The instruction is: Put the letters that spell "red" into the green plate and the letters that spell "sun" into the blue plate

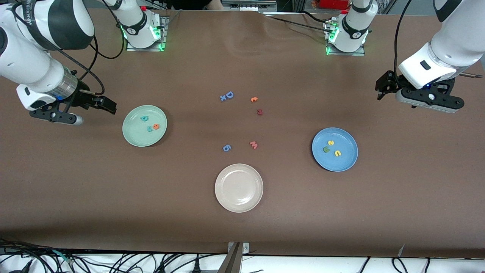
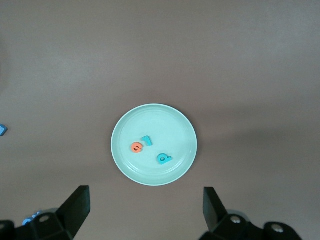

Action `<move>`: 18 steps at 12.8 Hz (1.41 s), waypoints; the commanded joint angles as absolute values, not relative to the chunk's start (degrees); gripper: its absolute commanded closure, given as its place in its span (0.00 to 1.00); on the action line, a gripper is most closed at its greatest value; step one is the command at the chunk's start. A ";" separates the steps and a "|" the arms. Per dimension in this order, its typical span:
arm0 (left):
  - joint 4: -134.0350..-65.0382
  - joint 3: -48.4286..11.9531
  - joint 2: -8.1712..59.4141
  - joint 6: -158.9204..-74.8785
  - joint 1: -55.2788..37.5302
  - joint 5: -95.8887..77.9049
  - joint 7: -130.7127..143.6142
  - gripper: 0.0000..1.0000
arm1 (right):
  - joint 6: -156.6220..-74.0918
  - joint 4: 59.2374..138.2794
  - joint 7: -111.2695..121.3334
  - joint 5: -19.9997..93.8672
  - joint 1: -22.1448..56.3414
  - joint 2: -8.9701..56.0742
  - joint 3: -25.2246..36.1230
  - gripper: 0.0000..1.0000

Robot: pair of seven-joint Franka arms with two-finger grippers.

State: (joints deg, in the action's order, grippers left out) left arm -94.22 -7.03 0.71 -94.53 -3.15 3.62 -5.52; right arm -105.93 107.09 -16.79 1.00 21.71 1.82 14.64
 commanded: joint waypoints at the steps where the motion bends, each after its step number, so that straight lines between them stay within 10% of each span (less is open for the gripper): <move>1: -94.83 -7.65 -0.62 -94.57 -2.20 4.04 -6.33 0.00 | -105.12 106.96 -16.61 0.09 21.18 0.79 14.59 0.00; 9: -95.01 -7.56 -0.62 -92.56 0.95 -2.00 -6.41 0.00 | -104.85 106.52 -13.19 -0.09 -5.33 0.53 -10.60 0.00; 18: -94.92 -7.73 -0.70 -91.14 1.05 -1.76 -5.45 0.00 | -104.85 105.03 -13.89 0.26 -5.89 0.44 -11.34 0.00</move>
State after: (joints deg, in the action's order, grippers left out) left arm -94.23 -7.13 0.54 -91.77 0.26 -0.92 -5.41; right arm -105.93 105.53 -14.30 0.62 -4.77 0.81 -10.28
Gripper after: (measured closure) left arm 0.000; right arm 0.000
